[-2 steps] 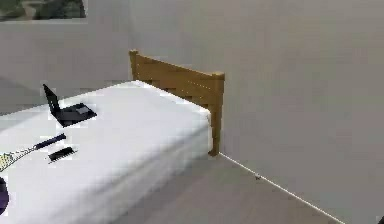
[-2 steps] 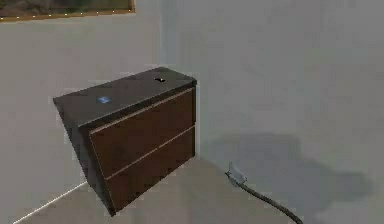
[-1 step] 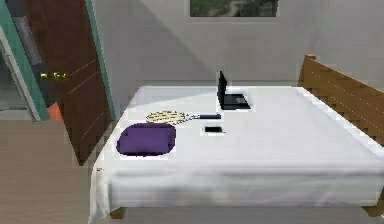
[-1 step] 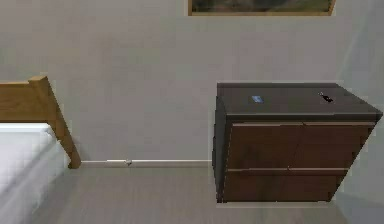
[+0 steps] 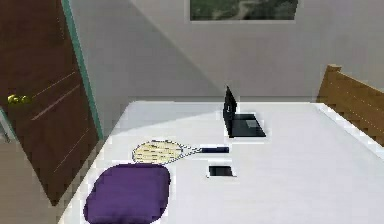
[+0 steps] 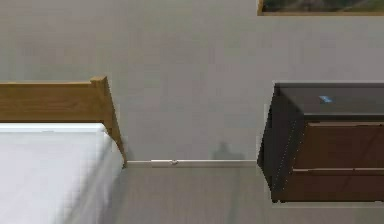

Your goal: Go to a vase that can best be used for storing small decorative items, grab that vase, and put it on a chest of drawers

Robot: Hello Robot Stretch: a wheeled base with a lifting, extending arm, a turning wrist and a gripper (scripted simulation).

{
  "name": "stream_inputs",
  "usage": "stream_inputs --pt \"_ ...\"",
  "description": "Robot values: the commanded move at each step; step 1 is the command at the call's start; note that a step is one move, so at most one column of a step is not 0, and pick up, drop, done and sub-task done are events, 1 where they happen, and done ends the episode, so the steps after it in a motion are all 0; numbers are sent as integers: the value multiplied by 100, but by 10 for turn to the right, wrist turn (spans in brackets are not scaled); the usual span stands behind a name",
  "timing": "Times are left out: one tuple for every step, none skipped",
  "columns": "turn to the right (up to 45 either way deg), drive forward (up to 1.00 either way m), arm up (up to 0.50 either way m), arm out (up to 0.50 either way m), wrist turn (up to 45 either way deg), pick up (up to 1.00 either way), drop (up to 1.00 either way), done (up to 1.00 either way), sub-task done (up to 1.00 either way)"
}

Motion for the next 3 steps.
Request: stream_inputs --pt "-450 0 0 0 0 0 0 0 0" --pt "-180 0 0 0 0 0 0 0 0" --pt "0 30 0 0 0 0 0 0 0"
